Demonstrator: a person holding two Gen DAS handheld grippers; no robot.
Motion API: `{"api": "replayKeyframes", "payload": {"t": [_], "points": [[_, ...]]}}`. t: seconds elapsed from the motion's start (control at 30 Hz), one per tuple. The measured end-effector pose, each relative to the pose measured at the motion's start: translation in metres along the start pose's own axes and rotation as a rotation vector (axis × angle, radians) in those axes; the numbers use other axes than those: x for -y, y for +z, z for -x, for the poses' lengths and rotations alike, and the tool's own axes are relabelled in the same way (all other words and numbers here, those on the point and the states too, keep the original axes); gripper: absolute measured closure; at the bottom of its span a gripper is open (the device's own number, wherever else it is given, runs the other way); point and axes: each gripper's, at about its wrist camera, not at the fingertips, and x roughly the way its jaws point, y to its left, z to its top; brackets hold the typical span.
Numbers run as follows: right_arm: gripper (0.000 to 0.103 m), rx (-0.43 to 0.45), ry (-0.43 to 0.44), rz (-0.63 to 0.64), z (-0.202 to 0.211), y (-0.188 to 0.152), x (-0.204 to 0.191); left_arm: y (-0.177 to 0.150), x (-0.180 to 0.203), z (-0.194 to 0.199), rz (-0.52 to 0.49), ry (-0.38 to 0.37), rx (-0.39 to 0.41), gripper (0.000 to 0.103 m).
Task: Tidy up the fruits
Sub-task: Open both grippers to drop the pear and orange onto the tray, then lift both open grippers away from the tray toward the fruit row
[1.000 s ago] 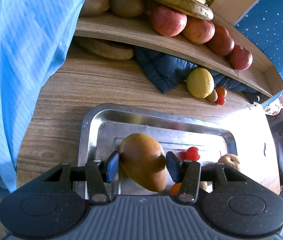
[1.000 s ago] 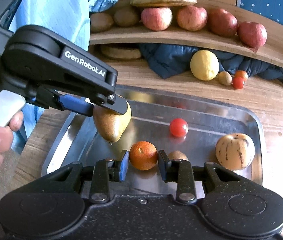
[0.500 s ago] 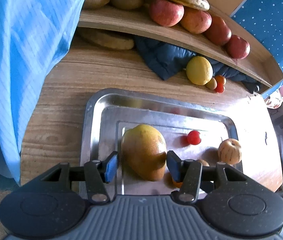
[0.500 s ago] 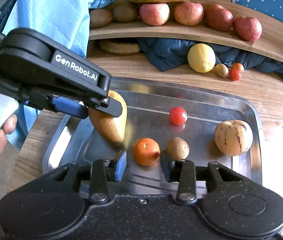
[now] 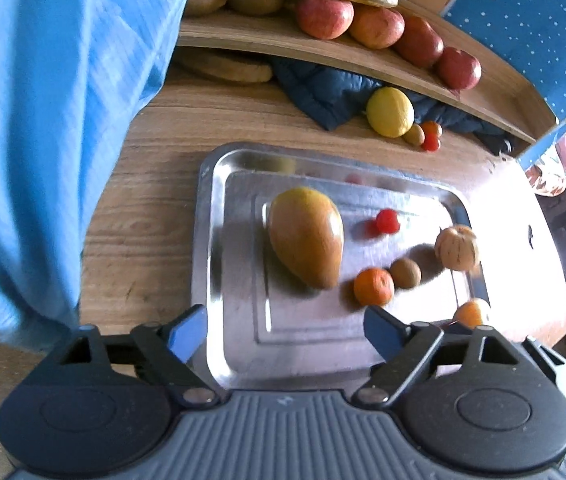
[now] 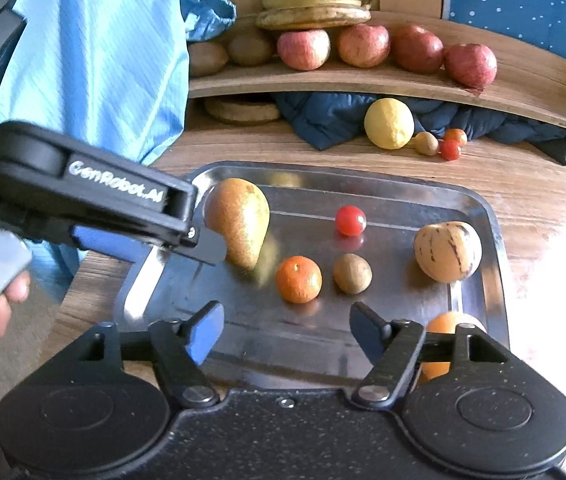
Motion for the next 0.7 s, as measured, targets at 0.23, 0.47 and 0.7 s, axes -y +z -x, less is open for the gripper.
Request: {"api": "replayKeyframes", "payload": {"t": [0.23,0.47,0.7], "points": [[0.020,0.019,-0.006,-0.025,0.024,-0.019,0.001,-0.021,-0.009,0.021,-0.018,0.036,-0.005,0.005],[0.011,0.026,-0.028,-0.045,0.044,-0.035,0.006,-0.039,-0.009,0.024,-0.039,0.091,-0.047,0.001],[0.001,0.018,-0.085,-0.097,0.056,-0.048,0.019,-0.046,0.002,0.017,-0.071,0.171,-0.115,0.001]]}}
